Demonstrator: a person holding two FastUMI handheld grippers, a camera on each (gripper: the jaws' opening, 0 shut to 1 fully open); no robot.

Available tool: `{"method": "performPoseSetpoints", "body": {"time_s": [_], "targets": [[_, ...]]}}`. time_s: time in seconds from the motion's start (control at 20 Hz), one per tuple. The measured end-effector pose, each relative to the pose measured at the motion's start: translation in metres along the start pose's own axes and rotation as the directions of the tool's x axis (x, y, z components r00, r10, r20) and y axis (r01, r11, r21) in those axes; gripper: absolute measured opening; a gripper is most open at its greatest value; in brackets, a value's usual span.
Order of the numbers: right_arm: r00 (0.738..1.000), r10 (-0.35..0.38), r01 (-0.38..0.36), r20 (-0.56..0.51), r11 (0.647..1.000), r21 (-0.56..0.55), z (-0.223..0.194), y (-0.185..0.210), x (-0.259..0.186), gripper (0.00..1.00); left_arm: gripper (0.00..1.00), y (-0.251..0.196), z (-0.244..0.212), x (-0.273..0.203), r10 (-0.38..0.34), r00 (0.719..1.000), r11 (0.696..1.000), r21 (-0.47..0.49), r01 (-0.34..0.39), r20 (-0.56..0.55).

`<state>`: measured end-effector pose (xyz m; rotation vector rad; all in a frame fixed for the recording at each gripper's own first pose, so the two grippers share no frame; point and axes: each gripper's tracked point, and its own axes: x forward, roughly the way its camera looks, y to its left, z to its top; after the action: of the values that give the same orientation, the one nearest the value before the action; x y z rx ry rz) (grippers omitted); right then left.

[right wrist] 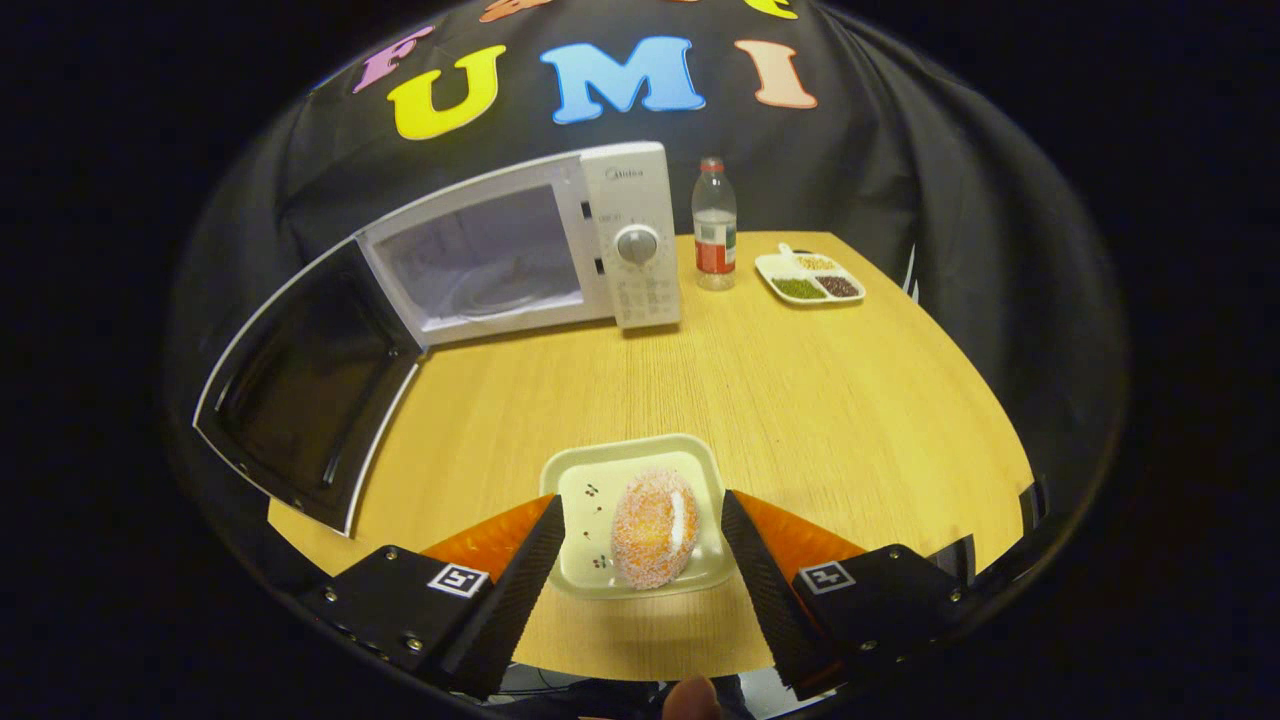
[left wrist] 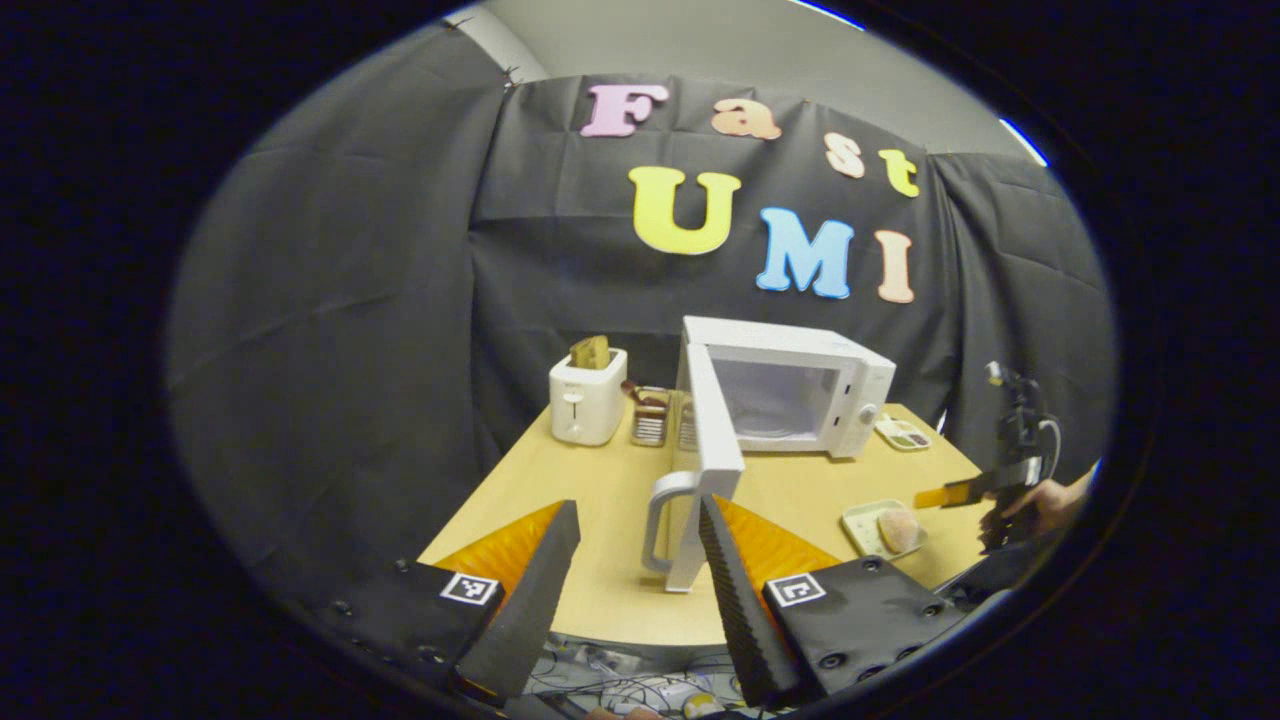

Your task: Open the microwave oven with the left hand, put the food in, and close the microwave oven.

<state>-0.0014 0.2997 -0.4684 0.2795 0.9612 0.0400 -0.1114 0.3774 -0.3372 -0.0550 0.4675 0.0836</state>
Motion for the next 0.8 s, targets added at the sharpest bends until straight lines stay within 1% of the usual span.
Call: {"method": "performPoseSetpoints", "body": {"time_s": [0.05, 0.1, 0.15, 0.2, 0.25, 0.3, 0.35, 0.4, 0.45, 0.5, 0.55, 0.6, 0.65, 0.7, 0.75, 0.8], "targets": [[1.000, 0.000, 0.001, -0.030, 1.000, 0.004, -0.010, 0.000, 0.015, 0.97, 0.82, -0.012, 0.017, -0.005, -0.009, 1.000, 1.000, 0.008, 0.009, 0.017], [0.999, -0.008, 0.009, -0.054, 1.000, 0.007, -0.017, -0.001, 0.027, 0.97, 0.77, -0.024, 0.032, -0.009, -0.014, 0.999, 1.000, 0.017, 0.014, 0.029], [0.997, -0.018, 0.018, -0.071, 1.000, 0.008, -0.024, -0.005, 0.038, 0.97, 0.82, -0.034, 0.045, -0.011, -0.015, 0.999, 1.000, 0.027, 0.014, 0.039], [0.996, -0.021, 0.021, -0.083, 1.000, 0.005, -0.029, -0.006, 0.047, 0.97, 0.80, -0.043, 0.058, -0.011, -0.014, 0.999, 0.999, 0.037, 0.012, 0.050], [0.996, -0.016, 0.016, -0.092, 1.000, 0.001, -0.033, -0.005, 0.054, 0.97, 0.84, -0.053, 0.069, -0.012, -0.013, 0.998, 0.999, 0.045, 0.010, 0.058], [0.995, -0.015, 0.014, -0.098, 1.000, -0.011, -0.035, -0.005, 0.058, 0.97, 0.82, -0.063, 0.083, -0.013, -0.008, 0.998, 0.999, 0.050, 0.005, 0.068], [0.997, -0.014, 0.011, -0.071, 0.999, -0.040, -0.032, -0.004, 0.061, 0.97, 0.87, -0.071, 0.091, -0.013, -0.008, 0.997, 0.999, 0.051, 0.004, 0.075], [0.997, -0.022, 0.016, -0.080, 0.997, -0.076, -0.033, -0.005, 0.061, 0.96, 0.82, -0.079, 0.100, -0.012, -0.006, 0.997, 0.999, 0.049, 0.002, 0.078], [0.997, -0.041, 0.034, -0.070, 0.993, -0.110, -0.029, -0.009, 0.064, 0.94, 0.82, -0.087, 0.107, -0.010, -0.004, 0.997, 0.999, 0.046, 0.000, 0.083], [0.996, -0.046, 0.037, -0.074, 0.991, -0.128, -0.027, -0.010, 0.068, 0.78, 0.82, -0.095, 0.113, -0.006, -0.003, 0.996, 0.999, 0.042, -0.001, 0.085], [0.996, -0.045, 0.034, -0.075, 0.989, -0.141, -0.027, -0.006, 0.067, 0.76, 0.82, -0.099, 0.116, -0.001, 0.001, 0.996, 0.999, 0.040, -0.005, 0.084], [0.996, -0.046, 0.035, -0.077, 0.989, -0.147, -0.026, -0.005, 0.064, 0.68, 0.82, -0.104, 0.120, 0.003, 0.009, 0.996, 0.999, 0.040, -0.012, 0.085], [0.995, -0.045, 0.031, -0.084, 0.986, -0.162, -0.026, -0.005, 0.067, 0.69, 0.82, -0.109, 0.124, 0.008, 0.015, 0.996, 0.999, 0.038, -0.018, 0.093], [0.995, -0.053, 0.037, -0.080, 0.981, -0.190, -0.022, -0.005, 0.063, 0.61, 0.82, -0.113, 0.130, 0.008, 0.022, 0.995, 0.999, 0.036, -0.026, 0.098], [0.997, -0.046, 0.033, -0.059, 0.977, -0.209, -0.014, -0.003, 0.062, 0.61, 0.87, -0.116, 0.133, 0.009, 0.028, 0.994, 0.999, 0.034, -0.032, 0.103], [0.999, -0.032, 0.021, -0.042, 0.974, -0.224, -0.004, 0.001, 0.062, 0.62, 0.84, -0.118, 0.137, 0.009, 0.038, 0.993, 0.999, 0.033, -0.042, 0.108]]}}
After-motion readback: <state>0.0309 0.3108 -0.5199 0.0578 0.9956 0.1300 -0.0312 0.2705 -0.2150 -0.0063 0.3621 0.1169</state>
